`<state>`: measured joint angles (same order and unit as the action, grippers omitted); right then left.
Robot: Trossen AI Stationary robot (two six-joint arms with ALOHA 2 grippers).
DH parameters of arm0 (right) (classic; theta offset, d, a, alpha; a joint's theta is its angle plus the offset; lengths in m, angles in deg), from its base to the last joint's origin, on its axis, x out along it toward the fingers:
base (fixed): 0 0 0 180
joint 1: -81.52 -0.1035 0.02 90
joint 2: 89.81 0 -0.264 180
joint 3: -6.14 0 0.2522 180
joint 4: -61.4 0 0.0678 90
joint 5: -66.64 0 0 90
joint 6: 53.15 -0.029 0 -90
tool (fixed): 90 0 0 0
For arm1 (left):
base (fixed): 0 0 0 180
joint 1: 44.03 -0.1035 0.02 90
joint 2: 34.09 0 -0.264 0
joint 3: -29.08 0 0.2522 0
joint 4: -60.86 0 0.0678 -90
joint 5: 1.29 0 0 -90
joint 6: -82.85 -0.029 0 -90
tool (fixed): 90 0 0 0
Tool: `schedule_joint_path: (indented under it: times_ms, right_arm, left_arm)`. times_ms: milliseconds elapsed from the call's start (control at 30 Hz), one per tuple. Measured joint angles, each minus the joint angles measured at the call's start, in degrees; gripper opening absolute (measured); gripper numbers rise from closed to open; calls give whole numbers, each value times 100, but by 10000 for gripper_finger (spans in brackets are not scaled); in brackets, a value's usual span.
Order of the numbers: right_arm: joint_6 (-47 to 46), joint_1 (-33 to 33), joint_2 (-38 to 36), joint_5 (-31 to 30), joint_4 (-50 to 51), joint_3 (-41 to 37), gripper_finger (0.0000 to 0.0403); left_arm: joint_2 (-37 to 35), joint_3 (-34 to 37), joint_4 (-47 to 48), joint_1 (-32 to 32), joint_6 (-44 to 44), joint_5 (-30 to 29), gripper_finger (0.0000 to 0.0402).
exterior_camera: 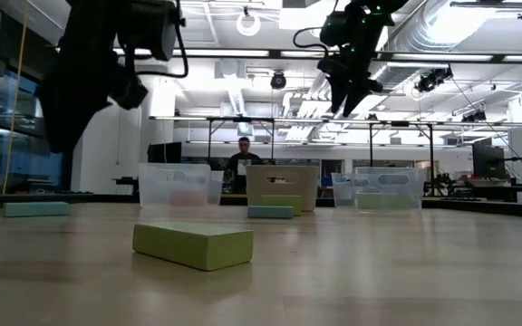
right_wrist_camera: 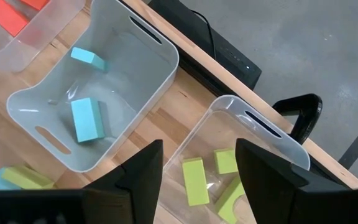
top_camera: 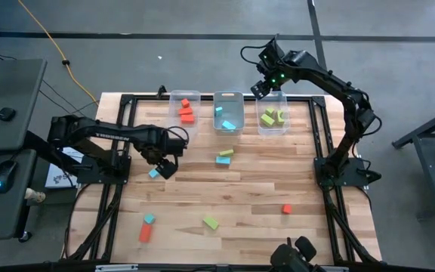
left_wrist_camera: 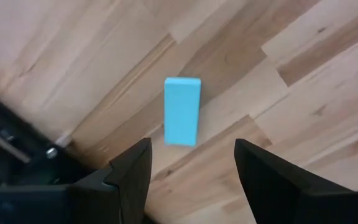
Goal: Sort & place blocks by color
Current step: Put the blue block into the grey bin
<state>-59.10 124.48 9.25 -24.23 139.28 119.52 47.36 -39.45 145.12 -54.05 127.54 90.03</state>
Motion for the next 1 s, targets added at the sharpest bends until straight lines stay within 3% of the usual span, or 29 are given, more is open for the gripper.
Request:
schedule_joint_path:
  times_ms: [600,767,1000]
  right_arm:
    - [2,0,0,0,-15,0,193]
    - [0,0,0,0,-16,0,193]
    - [-34,0,0,0,-17,-2,193]
  left_arm:
    - [-1,1295,-1536,-9,202,326,207]
    - [2,1546,-1600,-9,511,57,207]
    - [2,1730,-1925,-9,424,310,207]
